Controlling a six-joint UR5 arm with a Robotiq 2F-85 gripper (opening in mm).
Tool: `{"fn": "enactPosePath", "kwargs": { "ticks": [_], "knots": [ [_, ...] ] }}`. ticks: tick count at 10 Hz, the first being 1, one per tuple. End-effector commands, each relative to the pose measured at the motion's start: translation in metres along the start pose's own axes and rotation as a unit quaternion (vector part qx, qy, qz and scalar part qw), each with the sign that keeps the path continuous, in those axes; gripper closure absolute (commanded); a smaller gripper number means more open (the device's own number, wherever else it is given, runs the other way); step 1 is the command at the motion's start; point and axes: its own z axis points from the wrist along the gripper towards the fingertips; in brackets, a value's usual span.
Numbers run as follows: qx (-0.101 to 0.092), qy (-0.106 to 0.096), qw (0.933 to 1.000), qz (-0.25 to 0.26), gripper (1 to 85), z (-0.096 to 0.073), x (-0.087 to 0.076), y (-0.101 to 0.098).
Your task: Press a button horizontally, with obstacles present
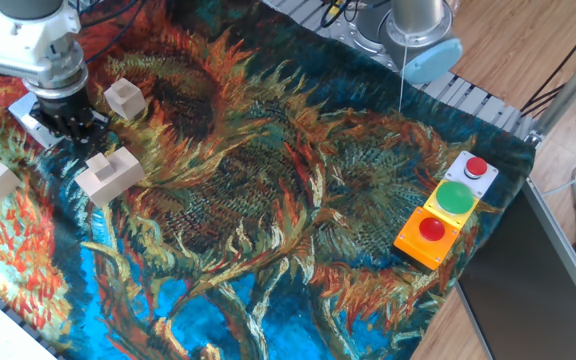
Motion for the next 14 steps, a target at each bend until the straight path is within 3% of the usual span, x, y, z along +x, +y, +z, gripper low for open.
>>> {"fn": "enactPosePath", "kwargs": {
  "ticks": [1,4,6,8,9,10,12,13,14],
  "knots": [
    [-0.008,0.003,0.9998,0.016,84.3,-0.037,0.010,0.028],
    [0.014,0.010,0.9997,0.015,84.3,-0.041,0.015,0.019],
    [0.003,-0.002,0.9999,0.010,84.3,-0.041,0.008,0.025],
    [0.001,-0.013,0.9999,-0.001,84.3,-0.017,0.013,0.013],
    [-0.016,-0.025,0.9995,0.008,84.3,-0.008,0.016,0.023],
    [-0.020,-0.026,0.9992,0.023,84.3,-0.013,0.022,0.045],
    [-0.023,-0.016,0.9983,0.052,84.3,-0.042,0.027,0.085],
    [-0.019,-0.006,0.9983,0.054,84.3,-0.054,0.030,0.090],
    [-0.016,0.004,0.9982,0.058,84.3,-0.054,0.034,0.089]
  ]
}}
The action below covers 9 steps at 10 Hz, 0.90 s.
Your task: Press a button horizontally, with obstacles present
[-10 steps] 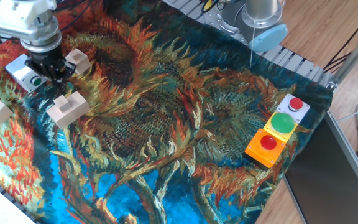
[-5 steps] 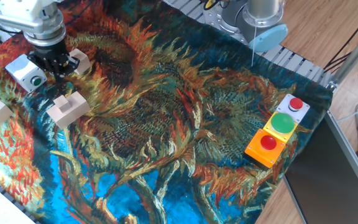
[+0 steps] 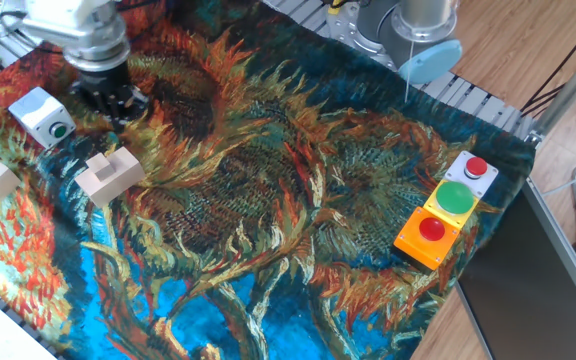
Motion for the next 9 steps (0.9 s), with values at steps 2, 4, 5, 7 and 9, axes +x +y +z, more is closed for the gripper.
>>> {"fn": "enactPosePath", "kwargs": {
  "ticks": [2,4,5,7,9],
  "knots": [
    [0.027,0.014,0.9995,0.007,84.3,-0.014,0.011,0.004],
    [0.037,0.022,0.9986,-0.029,84.3,-0.015,0.015,-0.002],
    [0.024,0.028,0.9989,-0.029,84.3,-0.012,0.018,-0.004],
    [0.003,0.024,0.9995,-0.022,84.3,0.001,0.017,-0.007],
    [-0.008,0.016,0.9997,0.014,84.3,-0.003,-0.002,0.043]
  ]
}}
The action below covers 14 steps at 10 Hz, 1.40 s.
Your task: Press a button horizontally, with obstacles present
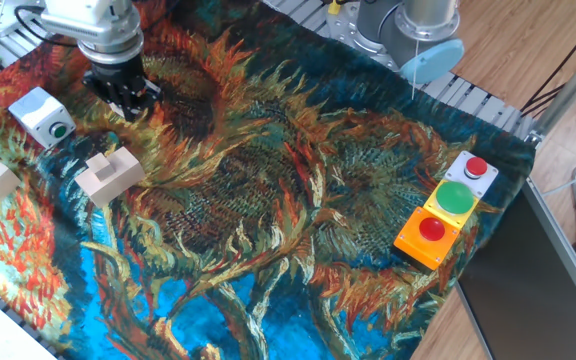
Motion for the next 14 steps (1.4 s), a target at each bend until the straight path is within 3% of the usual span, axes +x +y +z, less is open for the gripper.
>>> {"fn": "enactPosePath", "kwargs": {
  "ticks": [1,2,4,6,8,10,11,14],
  "knots": [
    [-0.016,-0.008,0.9989,0.042,84.3,-0.011,-0.023,0.057],
    [-0.015,-0.003,0.9983,0.056,84.3,-0.024,-0.032,0.078],
    [0.022,0.013,0.9979,0.059,84.3,-0.026,-0.024,0.063],
    [0.033,0.015,0.9988,0.032,84.3,-0.026,-0.024,0.057],
    [0.017,0.022,0.9996,-0.004,84.3,-0.026,-0.020,0.065],
    [0.001,-0.005,0.9997,-0.024,84.3,-0.007,-0.015,0.054],
    [-0.019,-0.016,0.9997,0.005,84.3,-0.001,-0.021,0.076],
    [-0.023,-0.011,0.9974,0.067,84.3,-0.019,-0.064,0.145]
  ]
}}
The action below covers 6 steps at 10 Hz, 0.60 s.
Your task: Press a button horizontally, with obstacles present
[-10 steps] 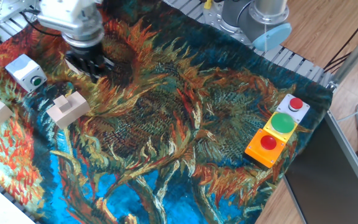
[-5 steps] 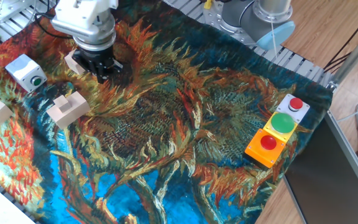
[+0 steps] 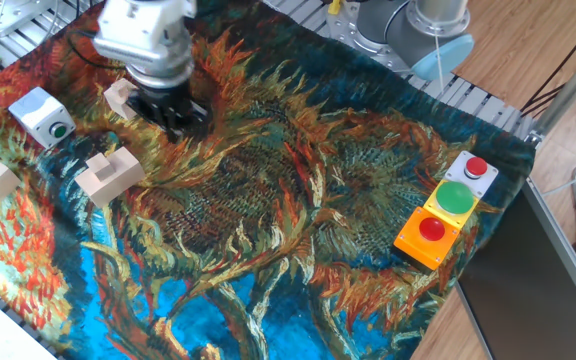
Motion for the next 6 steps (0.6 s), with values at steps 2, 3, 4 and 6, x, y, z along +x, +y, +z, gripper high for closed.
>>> {"fn": "enactPosePath", "kwargs": {
  "ticks": [2,3,4,6],
  "knots": [
    [-0.013,-0.004,0.9972,0.074,84.3,-0.007,-0.023,0.048],
    [-0.001,0.001,0.9966,0.082,84.3,-0.007,-0.019,0.042],
    [-0.005,-0.001,0.9960,0.090,84.3,-0.007,-0.021,0.044],
    [-0.038,-0.010,0.9953,0.088,84.3,-0.005,-0.017,0.042]
  ]
}}
